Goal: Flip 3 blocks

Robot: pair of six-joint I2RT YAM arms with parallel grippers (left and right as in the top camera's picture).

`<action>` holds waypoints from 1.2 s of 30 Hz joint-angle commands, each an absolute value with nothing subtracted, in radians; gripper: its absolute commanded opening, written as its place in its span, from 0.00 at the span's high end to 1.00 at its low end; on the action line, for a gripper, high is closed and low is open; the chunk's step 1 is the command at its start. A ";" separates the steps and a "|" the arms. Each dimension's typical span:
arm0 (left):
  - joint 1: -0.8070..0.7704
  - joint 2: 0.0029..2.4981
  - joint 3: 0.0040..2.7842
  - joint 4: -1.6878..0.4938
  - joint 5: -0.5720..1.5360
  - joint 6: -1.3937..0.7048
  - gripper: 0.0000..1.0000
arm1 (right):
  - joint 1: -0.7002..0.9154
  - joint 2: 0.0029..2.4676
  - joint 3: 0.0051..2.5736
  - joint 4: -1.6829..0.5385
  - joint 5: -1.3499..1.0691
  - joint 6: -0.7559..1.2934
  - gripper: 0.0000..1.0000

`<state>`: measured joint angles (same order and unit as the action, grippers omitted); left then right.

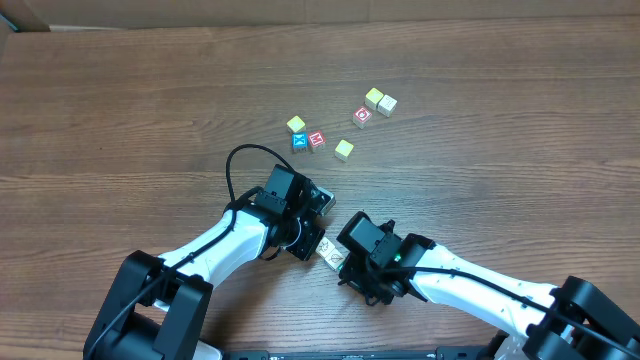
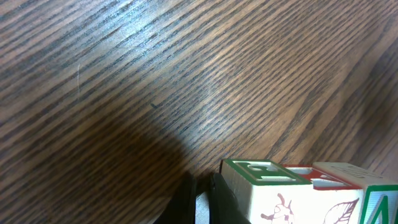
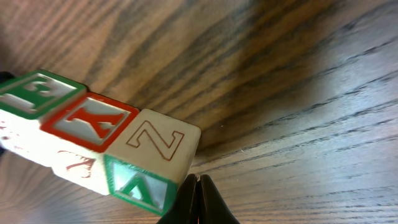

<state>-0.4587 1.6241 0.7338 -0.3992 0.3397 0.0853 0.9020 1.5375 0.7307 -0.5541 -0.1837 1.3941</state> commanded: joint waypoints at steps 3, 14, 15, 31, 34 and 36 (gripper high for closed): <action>-0.472 1.647 0.738 -0.402 0.322 0.097 0.95 | 0.917 1.559 0.732 -0.532 -0.181 1.414 0.96; -0.472 1.648 0.743 -0.388 0.323 0.097 0.96 | 0.917 1.559 0.732 -0.530 -0.193 1.414 0.96; -0.472 1.647 0.744 -0.388 0.323 0.097 0.96 | 0.917 1.559 0.732 -0.530 -0.196 1.414 0.96; -0.473 1.647 0.751 -0.384 0.322 0.097 0.95 | 0.921 1.559 0.732 -0.531 -0.204 1.414 0.96; -0.473 1.647 0.751 -0.377 0.322 0.097 0.95 | 0.933 1.559 0.732 -0.530 -0.204 1.415 0.96; -0.473 1.648 0.751 -0.373 0.322 0.097 0.95 | 0.937 1.559 0.732 -0.530 -0.203 1.415 0.96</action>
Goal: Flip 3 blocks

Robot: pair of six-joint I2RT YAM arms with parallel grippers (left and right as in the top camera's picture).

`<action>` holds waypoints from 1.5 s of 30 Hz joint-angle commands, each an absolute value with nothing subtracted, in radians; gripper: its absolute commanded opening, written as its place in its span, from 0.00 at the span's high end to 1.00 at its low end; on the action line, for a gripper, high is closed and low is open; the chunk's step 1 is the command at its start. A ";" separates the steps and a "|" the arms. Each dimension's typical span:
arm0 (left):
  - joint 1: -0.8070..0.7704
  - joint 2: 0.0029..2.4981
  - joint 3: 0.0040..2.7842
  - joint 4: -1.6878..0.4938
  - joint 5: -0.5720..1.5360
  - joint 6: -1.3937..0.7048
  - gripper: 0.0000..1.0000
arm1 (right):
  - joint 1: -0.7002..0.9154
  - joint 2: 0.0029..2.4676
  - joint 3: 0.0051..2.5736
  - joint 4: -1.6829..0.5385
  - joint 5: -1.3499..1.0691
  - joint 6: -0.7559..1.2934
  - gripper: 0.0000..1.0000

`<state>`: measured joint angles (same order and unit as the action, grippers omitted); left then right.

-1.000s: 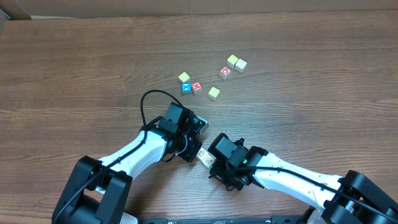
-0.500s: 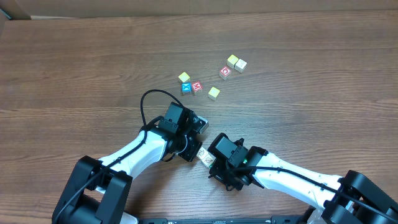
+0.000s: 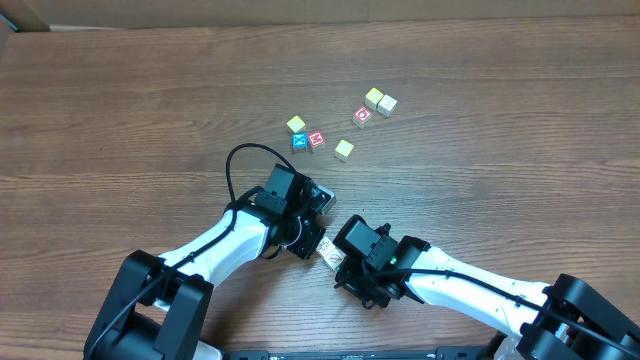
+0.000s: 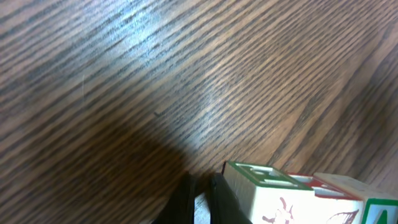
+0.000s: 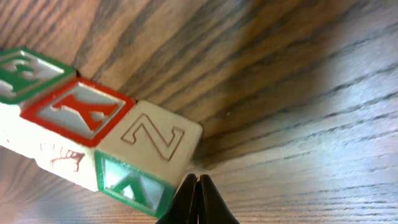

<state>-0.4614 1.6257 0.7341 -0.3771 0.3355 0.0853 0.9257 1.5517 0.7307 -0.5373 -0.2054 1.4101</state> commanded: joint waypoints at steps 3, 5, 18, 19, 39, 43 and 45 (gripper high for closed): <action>-0.473 1.647 0.751 -0.368 0.322 0.097 0.95 | 0.937 1.559 0.732 -0.531 -0.203 1.415 0.96; -0.473 1.648 0.751 -0.368 0.322 0.097 0.95 | 0.937 1.559 0.732 -0.531 -0.203 1.418 0.96; -0.521 1.647 0.751 -0.350 0.309 0.096 0.95 | 0.937 1.559 0.732 -0.528 -0.204 1.418 0.96; -0.532 1.648 0.751 -0.350 0.296 0.094 0.95 | 0.937 1.559 0.732 -0.528 -0.204 1.418 0.96; -0.559 1.648 0.751 -0.335 0.259 0.019 0.95 | 0.937 1.559 0.732 -0.527 -0.211 1.418 0.96; -0.559 1.648 0.751 -0.334 0.258 0.019 0.95 | 0.937 1.559 0.732 -0.527 -0.211 1.418 0.96; -0.559 1.648 0.751 -0.333 0.259 0.019 0.96 | 0.937 1.559 0.732 -0.525 -0.211 1.418 0.96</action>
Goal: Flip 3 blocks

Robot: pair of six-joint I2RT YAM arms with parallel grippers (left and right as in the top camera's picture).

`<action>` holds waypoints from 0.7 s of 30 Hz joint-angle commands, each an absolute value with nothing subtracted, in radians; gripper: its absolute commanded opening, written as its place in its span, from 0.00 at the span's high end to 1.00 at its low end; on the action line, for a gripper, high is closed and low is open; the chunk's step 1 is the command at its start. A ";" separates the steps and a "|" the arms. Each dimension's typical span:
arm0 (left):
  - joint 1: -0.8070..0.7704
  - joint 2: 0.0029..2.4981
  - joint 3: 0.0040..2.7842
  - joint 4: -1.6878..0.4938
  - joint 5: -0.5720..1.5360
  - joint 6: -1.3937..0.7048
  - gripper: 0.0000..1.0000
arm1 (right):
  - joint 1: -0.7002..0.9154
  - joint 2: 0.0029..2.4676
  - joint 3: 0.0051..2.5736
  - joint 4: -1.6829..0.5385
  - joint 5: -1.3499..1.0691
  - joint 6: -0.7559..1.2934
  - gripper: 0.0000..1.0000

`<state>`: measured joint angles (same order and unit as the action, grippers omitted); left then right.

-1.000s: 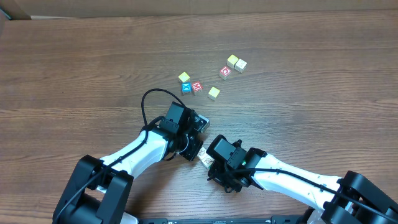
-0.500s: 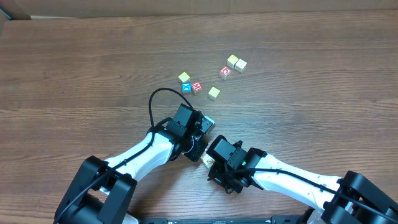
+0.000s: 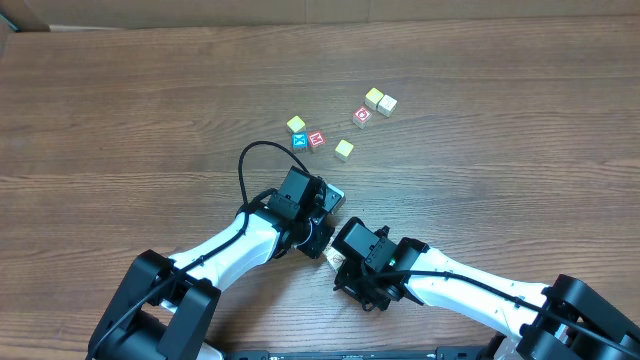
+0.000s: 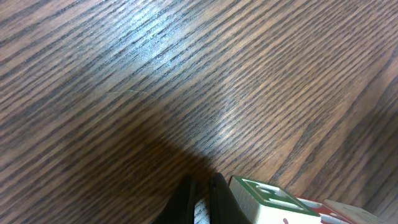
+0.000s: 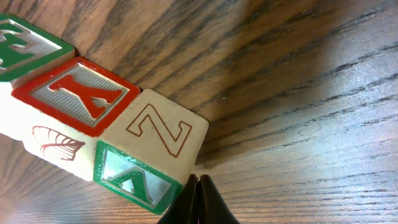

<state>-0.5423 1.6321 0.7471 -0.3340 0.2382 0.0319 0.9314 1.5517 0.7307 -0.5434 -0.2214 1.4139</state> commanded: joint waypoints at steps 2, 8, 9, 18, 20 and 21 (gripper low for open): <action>-0.559 1.648 0.751 -0.331 0.259 0.019 0.96 | 0.937 1.559 0.732 -0.524 -0.211 1.419 0.96; -0.559 1.648 0.751 -0.327 0.259 0.019 0.96 | 0.937 1.559 0.732 -0.524 -0.211 1.433 0.96; -0.559 1.648 0.751 -0.327 0.259 0.019 0.96 | 0.937 1.559 0.732 -0.524 -0.211 1.433 0.96; -0.559 1.648 0.751 -0.327 0.262 0.019 0.96 | 0.937 1.559 0.732 -0.524 -0.215 1.437 0.96; -0.559 1.648 0.751 -0.328 0.262 0.018 0.96 | 0.937 1.561 0.732 -0.524 -0.214 1.440 0.96; -0.559 1.648 0.751 -0.328 0.262 0.018 0.96 | 0.937 1.561 0.732 -0.523 -0.214 1.441 0.96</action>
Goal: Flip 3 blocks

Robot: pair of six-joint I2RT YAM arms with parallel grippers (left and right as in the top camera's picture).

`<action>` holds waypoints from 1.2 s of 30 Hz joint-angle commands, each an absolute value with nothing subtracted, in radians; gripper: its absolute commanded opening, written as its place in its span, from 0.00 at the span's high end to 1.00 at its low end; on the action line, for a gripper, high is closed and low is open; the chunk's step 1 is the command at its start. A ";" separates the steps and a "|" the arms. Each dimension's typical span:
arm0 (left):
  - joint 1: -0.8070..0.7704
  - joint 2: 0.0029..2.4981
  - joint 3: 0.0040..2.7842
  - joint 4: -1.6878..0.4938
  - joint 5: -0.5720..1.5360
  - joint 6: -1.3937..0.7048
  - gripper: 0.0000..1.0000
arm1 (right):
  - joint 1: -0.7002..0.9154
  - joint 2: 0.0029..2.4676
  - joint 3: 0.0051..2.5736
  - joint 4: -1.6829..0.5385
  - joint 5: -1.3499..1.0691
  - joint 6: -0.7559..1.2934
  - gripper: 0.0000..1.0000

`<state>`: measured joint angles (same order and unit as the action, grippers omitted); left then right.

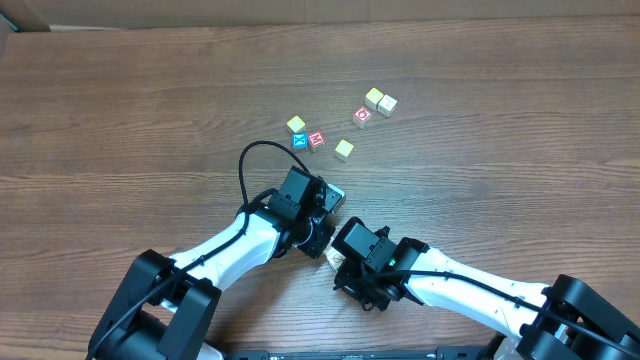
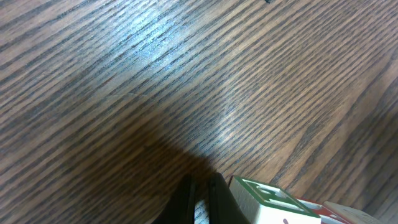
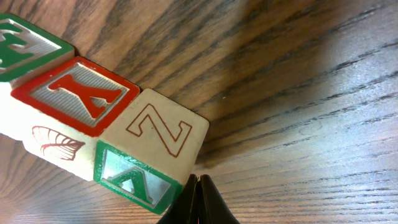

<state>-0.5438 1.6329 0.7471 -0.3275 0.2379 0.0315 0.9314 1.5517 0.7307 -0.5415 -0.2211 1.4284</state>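
Observation:
A row of three letter blocks lies on the table in the right wrist view: a green-framed block (image 3: 25, 46), a red-framed block (image 3: 81, 93) and a plain block with a red Z (image 3: 163, 132), whose side face shows a green A. My right gripper (image 3: 198, 200) is shut, its tips at the Z block's near corner. In the left wrist view my left gripper (image 2: 200, 200) is shut beside the green-framed block (image 2: 273, 198), at the row's other end. In the overhead view the row (image 1: 333, 258) is mostly hidden between the two grippers.
Several loose small blocks lie farther back on the wooden table (image 1: 120, 120): a yellow one (image 1: 296, 124), a blue one (image 1: 299, 141), a red one (image 1: 316, 138), another yellow (image 1: 344, 149), a red one (image 1: 362, 115) and a pale pair (image 1: 380, 100). The left arm's black cable (image 1: 245, 160) loops over the table.
At first the row of three blocks lay between my two shut grippers, one at each end. Then the row looked slightly tilted in the right wrist view. Later my left arm stood farther right and the row had turned a little, as it lies now.

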 commanded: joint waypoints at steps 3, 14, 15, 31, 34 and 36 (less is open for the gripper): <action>-0.559 1.648 0.751 -0.328 0.262 0.018 0.96 | 0.937 1.561 0.732 -0.522 -0.214 1.440 0.96; -0.560 1.648 0.751 -0.328 0.263 0.014 0.96 | 0.937 1.562 0.732 -0.520 -0.210 1.440 0.96; -0.560 1.648 0.751 -0.328 0.263 0.014 0.96 | 0.937 1.562 0.732 -0.520 -0.210 1.440 0.96; -0.560 1.648 0.751 -0.328 0.263 0.014 0.96 | 0.949 1.562 0.732 -0.516 -0.187 1.444 0.96; -0.560 1.648 0.751 -0.327 0.263 0.011 0.96 | 0.949 1.562 0.732 -0.513 -0.184 1.444 0.96; -0.560 1.648 0.751 -0.327 0.263 0.010 0.96 | 0.949 1.562 0.732 -0.508 -0.184 1.444 0.96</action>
